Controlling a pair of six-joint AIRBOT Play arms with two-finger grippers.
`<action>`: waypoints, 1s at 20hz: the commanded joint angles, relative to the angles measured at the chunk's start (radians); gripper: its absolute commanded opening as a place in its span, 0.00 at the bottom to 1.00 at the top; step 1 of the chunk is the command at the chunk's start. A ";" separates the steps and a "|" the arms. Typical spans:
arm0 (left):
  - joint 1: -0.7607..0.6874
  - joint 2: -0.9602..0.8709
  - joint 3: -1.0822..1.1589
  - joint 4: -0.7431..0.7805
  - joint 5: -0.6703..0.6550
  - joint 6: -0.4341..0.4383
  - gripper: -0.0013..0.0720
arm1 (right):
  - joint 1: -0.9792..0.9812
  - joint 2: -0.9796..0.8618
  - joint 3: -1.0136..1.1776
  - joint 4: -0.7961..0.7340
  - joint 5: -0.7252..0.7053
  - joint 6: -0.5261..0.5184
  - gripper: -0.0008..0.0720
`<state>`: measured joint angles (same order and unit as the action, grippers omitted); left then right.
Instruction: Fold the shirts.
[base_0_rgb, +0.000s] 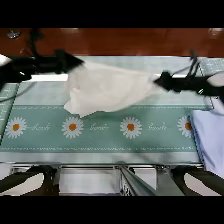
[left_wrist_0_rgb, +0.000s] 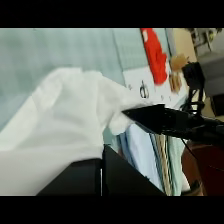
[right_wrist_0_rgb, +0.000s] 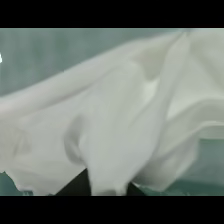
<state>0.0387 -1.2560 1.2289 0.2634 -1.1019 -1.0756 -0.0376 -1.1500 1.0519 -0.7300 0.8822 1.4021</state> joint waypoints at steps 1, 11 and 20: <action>0.170 0.079 0.276 -0.002 -0.050 -0.053 0.06 | -0.070 0.084 0.425 -0.141 0.187 0.024 0.04; 0.412 0.534 0.558 0.283 -0.109 -0.108 0.06 | -0.072 0.603 0.585 -0.388 0.551 0.101 0.04; 0.152 0.473 0.448 0.729 -0.172 -0.290 0.06 | -0.072 0.665 0.245 -0.409 0.663 0.180 0.04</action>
<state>0.2420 -0.7391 1.7340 0.8768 -1.2598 -1.3167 -0.1097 -0.4973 1.4616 -1.1652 1.5558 1.5642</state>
